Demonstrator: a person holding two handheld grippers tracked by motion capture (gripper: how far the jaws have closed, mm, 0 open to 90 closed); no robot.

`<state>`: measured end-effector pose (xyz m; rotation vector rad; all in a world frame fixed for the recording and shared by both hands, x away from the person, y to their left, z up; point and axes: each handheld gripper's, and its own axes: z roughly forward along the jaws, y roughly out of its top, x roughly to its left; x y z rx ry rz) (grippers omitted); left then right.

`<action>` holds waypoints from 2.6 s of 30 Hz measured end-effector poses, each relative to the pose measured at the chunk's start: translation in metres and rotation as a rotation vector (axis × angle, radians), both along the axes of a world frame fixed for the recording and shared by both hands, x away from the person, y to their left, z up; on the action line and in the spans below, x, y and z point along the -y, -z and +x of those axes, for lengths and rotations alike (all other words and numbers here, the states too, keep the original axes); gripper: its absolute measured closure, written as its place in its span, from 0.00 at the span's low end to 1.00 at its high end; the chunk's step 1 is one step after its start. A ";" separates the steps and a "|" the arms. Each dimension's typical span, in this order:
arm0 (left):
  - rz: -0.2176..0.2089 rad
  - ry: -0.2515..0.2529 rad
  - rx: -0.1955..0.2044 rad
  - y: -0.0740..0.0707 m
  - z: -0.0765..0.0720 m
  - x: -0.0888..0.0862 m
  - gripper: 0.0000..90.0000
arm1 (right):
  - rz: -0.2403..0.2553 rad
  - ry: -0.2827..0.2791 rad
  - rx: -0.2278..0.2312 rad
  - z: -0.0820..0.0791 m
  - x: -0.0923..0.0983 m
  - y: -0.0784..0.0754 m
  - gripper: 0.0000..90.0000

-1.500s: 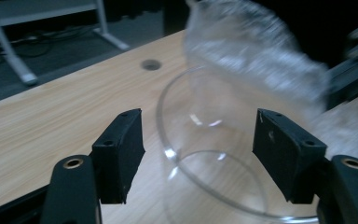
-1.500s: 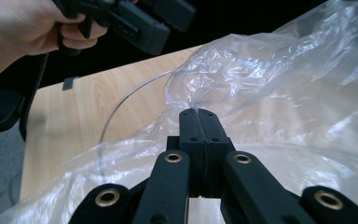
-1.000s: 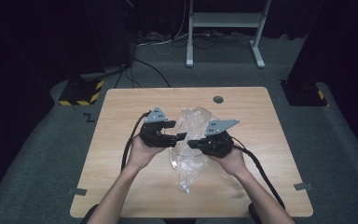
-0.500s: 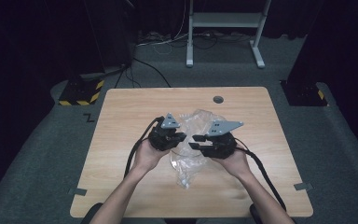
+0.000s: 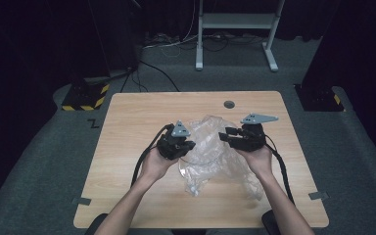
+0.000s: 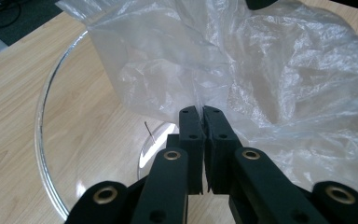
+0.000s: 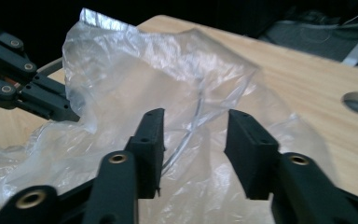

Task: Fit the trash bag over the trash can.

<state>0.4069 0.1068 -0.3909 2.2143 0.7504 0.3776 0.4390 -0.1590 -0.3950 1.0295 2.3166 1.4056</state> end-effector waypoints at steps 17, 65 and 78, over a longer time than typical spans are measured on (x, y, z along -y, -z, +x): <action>-0.120 -0.029 -0.002 -0.007 -0.006 -0.016 0.64 | -0.068 -0.101 0.177 -0.017 -0.023 -0.014 1.00; -0.066 -0.069 0.008 0.000 0.003 0.003 0.65 | -0.022 0.088 0.090 -0.016 0.027 -0.018 0.58; -0.155 -0.045 -0.012 0.000 0.002 0.006 0.58 | 0.006 -0.076 0.141 -0.018 -0.004 -0.019 1.00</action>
